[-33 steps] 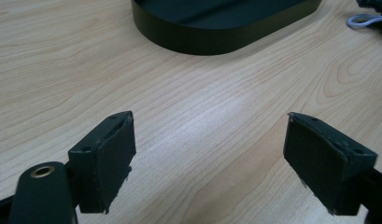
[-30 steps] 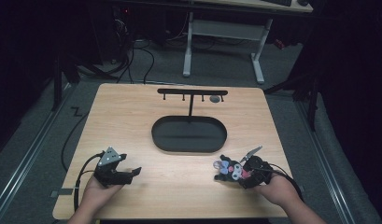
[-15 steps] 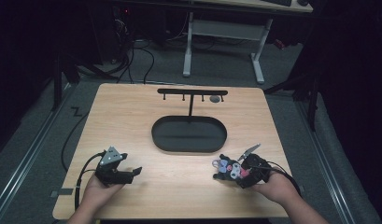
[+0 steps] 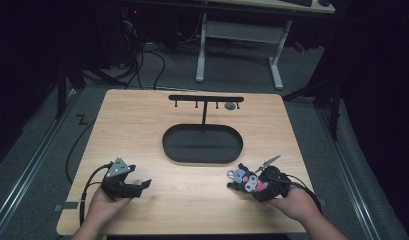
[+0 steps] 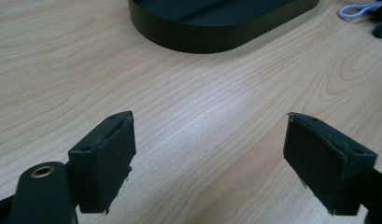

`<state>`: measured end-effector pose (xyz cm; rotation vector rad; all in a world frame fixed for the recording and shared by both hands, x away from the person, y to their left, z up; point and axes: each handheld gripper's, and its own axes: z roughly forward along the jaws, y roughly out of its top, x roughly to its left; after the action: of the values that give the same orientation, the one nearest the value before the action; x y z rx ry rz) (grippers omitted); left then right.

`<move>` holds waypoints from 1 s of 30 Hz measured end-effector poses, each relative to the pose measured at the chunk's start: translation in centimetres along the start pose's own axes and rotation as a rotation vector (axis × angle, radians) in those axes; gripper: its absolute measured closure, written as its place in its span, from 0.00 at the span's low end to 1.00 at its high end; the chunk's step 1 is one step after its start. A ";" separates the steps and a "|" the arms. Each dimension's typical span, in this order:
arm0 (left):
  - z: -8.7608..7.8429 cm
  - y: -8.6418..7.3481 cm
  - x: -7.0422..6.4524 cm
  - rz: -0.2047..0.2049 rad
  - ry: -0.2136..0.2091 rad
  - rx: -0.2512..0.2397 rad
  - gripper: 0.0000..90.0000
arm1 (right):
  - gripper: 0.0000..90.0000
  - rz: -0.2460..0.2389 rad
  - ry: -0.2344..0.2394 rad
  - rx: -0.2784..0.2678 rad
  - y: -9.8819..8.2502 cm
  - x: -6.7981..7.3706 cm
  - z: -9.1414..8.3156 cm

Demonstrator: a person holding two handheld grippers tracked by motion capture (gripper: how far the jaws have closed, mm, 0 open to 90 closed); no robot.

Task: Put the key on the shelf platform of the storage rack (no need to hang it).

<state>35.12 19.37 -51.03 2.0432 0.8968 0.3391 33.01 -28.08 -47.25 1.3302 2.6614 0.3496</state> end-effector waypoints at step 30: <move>-0.3 0.0 -0.2 0.030 0.019 -0.017 0.19 | 0.22 -0.095 0.010 0.138 2.0 0.2 1.5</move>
<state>34.87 19.41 -50.86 2.0426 0.8727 0.3814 34.78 -26.48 -48.11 1.2345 2.7897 0.1635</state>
